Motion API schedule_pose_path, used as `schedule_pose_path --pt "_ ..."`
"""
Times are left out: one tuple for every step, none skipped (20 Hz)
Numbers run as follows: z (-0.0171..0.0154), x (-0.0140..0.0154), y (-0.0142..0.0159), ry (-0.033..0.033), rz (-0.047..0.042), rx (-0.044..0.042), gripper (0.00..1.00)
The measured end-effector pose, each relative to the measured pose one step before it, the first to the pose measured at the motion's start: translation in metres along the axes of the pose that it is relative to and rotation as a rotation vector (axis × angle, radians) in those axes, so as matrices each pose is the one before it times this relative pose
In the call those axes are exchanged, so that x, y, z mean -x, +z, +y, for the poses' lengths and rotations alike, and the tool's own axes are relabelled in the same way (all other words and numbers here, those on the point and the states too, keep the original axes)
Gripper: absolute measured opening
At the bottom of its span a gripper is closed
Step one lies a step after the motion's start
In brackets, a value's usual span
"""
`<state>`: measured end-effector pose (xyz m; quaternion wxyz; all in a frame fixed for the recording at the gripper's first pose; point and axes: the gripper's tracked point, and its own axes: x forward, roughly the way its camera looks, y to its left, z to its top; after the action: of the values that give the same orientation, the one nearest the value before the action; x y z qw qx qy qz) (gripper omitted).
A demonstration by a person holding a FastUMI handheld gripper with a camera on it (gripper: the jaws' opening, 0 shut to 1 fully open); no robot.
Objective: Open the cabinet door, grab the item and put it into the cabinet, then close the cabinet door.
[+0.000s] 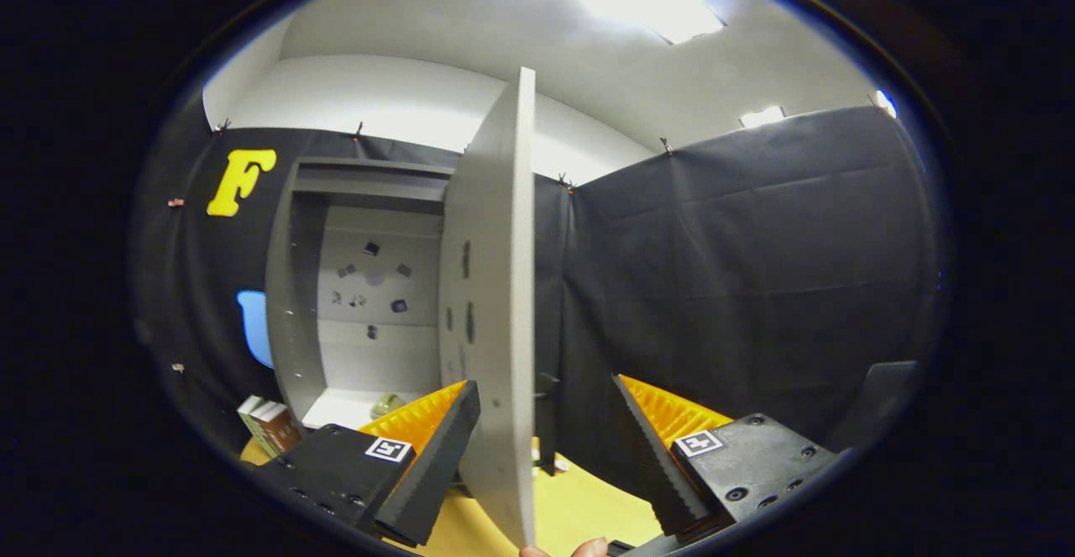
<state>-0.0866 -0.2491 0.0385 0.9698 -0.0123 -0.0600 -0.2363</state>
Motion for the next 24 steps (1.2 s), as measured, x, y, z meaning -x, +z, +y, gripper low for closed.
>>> schedule_pose_path --pt "-0.01536 -0.00385 -0.00431 -0.03194 0.00434 0.01693 0.98" --pt "-0.01515 -0.00541 -0.00322 -0.03605 0.00357 0.01473 0.98" --pt "-0.00928 -0.00635 -0.00624 -0.03019 0.00355 0.01334 0.98" --pt "-0.00495 -0.00699 -0.00865 -0.02087 0.00707 0.01247 0.98" --pt "-0.00556 -0.00744 -0.00855 -0.01436 0.01858 0.01198 0.98" --pt "-0.00293 -0.00983 -0.0107 -0.00892 0.0203 0.01115 0.98" --pt "-0.00183 -0.0081 -0.01023 -0.00433 0.02057 0.00802 0.98" --pt "-0.0005 -0.00838 -0.01048 -0.00162 0.02714 0.00516 0.98" --pt "0.00114 -0.00763 -0.00941 0.00396 0.02723 -0.00535 0.98" --pt "0.0034 -0.00504 -0.00742 0.00911 0.02722 -0.01267 0.98" --pt "0.00481 -0.00401 -0.00475 0.01522 0.01853 -0.01359 0.98" --pt "0.00486 -0.00478 -0.00571 0.01206 0.01402 -0.00688 0.98" --pt "0.00411 -0.00401 -0.0032 0.01223 0.00986 -0.00512 0.98" --pt "0.00651 -0.00142 -0.00232 0.01362 0.00886 -0.00398 0.98" --pt "-0.00166 -0.0012 0.00027 -0.00319 0.00196 0.00253 0.98" --pt "-0.00002 -0.00122 0.00127 0.0056 -0.00357 -0.00104 0.97" --pt "0.00136 0.00138 0.0002 0.00136 -0.0005 -0.00257 0.95" --pt "0.00228 0.00047 -0.00023 0.00914 0.00072 -0.00694 0.95" --pt "0.00125 0.00154 0.00073 0.0099 0.00726 -0.00958 0.95" --pt "0.00006 0.00122 -0.00079 0.00642 0.00711 -0.00997 0.95" --pt "0.00081 0.00022 -0.0002 0.00122 0.00427 -0.00539 0.95" --pt "0.00057 0.00044 0.00115 0.00079 -0.00141 -0.00026 0.95" --pt "0.00078 0.00102 0.00029 0.00049 -0.00041 0.00123 0.95" --pt "0.00185 0.00187 0.00127 0.00526 -0.00083 0.00165 0.95"
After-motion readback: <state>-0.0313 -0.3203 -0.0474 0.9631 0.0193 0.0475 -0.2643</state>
